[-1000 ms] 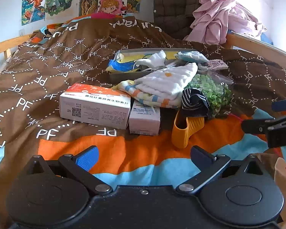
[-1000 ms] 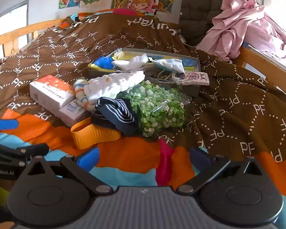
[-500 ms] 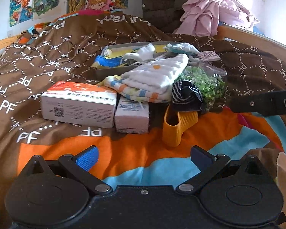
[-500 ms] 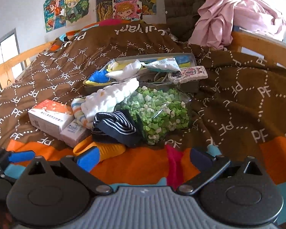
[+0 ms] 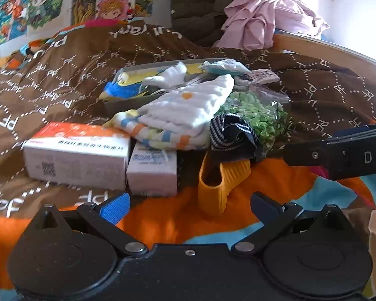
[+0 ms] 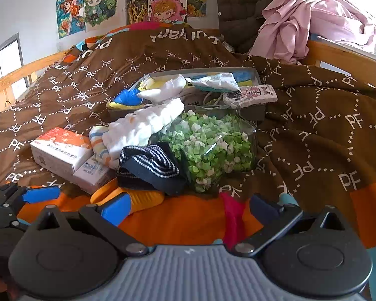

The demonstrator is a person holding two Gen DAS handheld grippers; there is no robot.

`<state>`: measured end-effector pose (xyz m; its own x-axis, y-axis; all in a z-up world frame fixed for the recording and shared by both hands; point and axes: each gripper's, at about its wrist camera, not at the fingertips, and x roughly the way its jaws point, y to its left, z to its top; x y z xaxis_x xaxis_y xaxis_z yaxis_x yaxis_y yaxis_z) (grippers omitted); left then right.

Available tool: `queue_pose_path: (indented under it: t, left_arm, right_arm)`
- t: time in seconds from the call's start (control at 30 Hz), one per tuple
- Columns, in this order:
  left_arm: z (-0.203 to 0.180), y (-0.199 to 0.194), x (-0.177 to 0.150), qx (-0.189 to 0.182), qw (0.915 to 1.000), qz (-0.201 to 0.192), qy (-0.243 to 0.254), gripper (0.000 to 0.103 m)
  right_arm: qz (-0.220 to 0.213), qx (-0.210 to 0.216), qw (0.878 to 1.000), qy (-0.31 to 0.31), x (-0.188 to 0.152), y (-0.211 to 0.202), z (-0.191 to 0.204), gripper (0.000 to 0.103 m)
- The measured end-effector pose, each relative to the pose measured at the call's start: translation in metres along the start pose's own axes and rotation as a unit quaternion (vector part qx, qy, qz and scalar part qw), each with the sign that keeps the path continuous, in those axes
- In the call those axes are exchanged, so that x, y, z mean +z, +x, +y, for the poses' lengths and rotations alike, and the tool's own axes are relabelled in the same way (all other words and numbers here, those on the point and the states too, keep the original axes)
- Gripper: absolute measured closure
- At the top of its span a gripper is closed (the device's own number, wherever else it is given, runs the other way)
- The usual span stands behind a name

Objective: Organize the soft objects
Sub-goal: 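Grasp the orange silicone piece with left tool while right tool grasps the striped cloth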

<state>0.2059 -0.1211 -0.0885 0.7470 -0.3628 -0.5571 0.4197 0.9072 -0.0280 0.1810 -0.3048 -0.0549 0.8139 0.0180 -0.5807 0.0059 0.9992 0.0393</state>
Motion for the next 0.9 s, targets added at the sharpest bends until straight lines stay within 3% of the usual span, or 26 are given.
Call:
queue_pose_path:
  t: [0.13,0.33,0.7,0.9]
  left_arm:
    - [-0.002,0.006,0.001,-0.014,0.9999,-0.003,0.006,0.001]
    - [-0.002,0.009,-0.005,-0.034,0.9994,-0.006,0.009,0.011]
    - [0.008,0.018,-0.007,-0.08,0.9963,-0.012,-0.031,0.055]
    - [0.004,0.024,-0.006,-0.077,0.9967,-0.001,-0.027,0.07]
  right_arm:
    - [-0.024,0.02,0.999,0.011,0.003,0.006,-0.001,0.0]
    - [-0.058,0.024,0.998,-0.025,0.007,0.015,0.009,0.007]
    - [-0.069,0.095,0.99,-0.076,0.01,0.041,0.027,0.029]
    - [-0.058,0.097,0.99,-0.088,0.009,0.047,0.032,0.055]
